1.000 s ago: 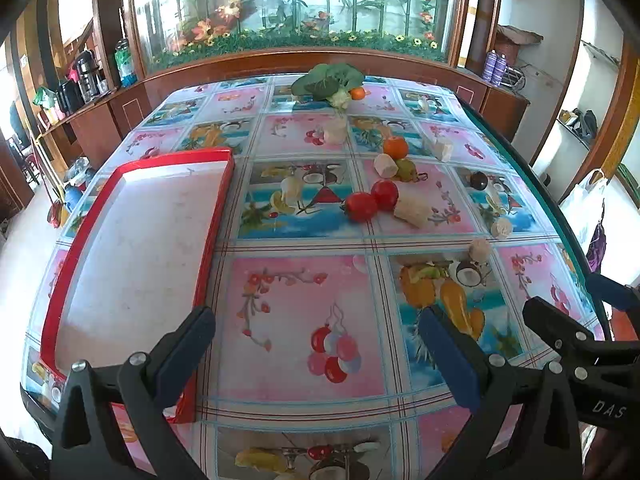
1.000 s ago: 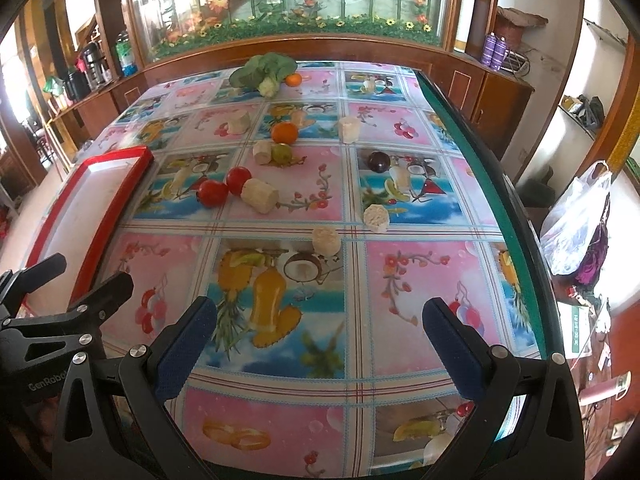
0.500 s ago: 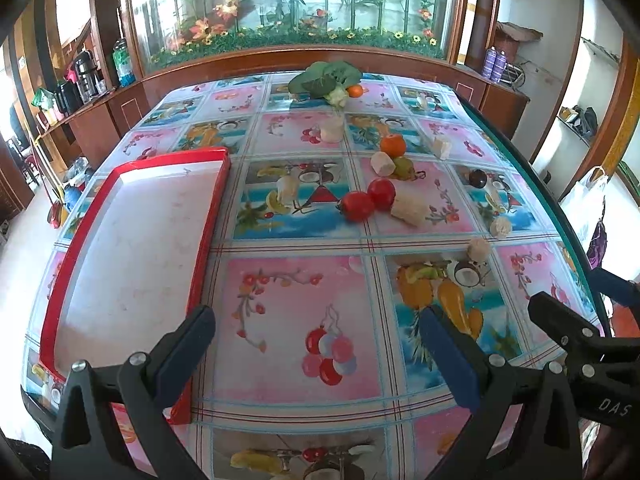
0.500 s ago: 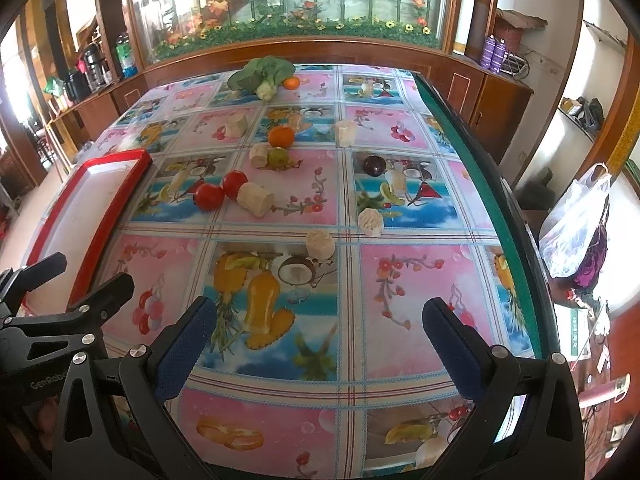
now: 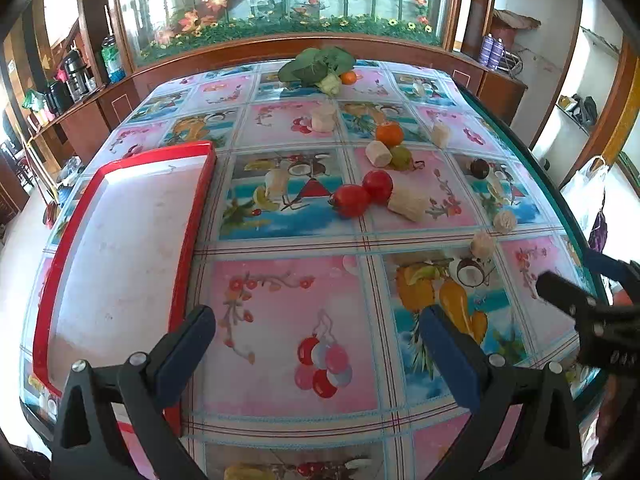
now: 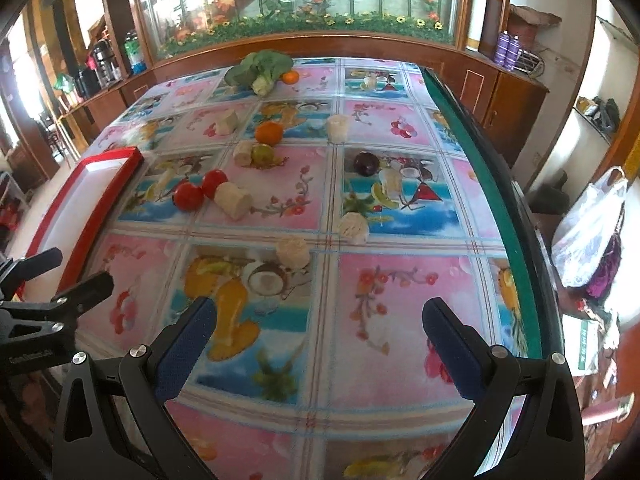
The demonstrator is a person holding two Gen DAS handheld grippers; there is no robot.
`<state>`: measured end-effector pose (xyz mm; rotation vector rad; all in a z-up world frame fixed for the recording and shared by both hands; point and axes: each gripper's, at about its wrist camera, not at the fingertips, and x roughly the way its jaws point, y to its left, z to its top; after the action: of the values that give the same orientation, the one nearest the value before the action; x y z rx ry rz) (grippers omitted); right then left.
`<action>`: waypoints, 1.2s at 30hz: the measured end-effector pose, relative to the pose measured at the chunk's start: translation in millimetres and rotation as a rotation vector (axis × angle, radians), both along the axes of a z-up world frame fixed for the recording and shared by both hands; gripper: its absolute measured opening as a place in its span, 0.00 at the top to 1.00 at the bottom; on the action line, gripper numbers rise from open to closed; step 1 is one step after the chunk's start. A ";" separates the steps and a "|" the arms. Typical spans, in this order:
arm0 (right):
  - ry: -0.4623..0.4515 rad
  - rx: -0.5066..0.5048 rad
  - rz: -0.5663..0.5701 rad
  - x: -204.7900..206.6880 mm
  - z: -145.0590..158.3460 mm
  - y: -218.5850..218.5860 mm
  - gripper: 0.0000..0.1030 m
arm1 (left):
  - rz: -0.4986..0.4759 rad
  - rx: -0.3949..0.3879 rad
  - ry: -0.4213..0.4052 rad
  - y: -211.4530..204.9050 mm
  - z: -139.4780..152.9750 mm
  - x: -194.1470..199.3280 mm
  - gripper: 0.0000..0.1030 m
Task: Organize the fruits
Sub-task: 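Grasp a round beige piece with the left gripper while the right gripper grasps another beige piece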
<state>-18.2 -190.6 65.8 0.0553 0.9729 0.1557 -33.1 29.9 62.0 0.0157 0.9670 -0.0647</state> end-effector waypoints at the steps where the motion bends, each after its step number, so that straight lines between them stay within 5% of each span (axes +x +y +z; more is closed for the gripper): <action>1: 0.002 0.012 0.009 4.8 -2.5 -3.1 0.00 | -0.003 0.000 0.005 -0.9 -0.8 0.9 0.00; 8: 0.009 0.034 0.030 45.1 -18.9 -24.3 0.07 | -0.016 -0.006 0.037 -7.6 -6.9 4.4 0.00; 16: 0.082 -0.006 0.091 78.6 -46.4 -22.3 0.56 | -0.034 -0.010 0.062 -22.8 -11.0 9.9 0.00; 22: 0.083 -0.036 0.140 86.2 -55.8 -18.5 0.72 | -0.078 -0.020 0.072 -46.2 -10.6 17.3 0.00; 28: 0.062 -0.053 0.182 89.3 -54.8 -19.5 0.73 | -0.166 -0.049 0.079 -83.0 -10.1 29.6 0.01; 36: 0.041 -0.038 0.144 74.8 -43.4 -45.7 0.73 | -0.238 -0.081 0.152 -126.7 -25.1 56.9 0.19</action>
<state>56.7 -236.3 22.4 -0.0471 1.0208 0.2696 23.7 -96.9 36.9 0.0519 1.1102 -0.3285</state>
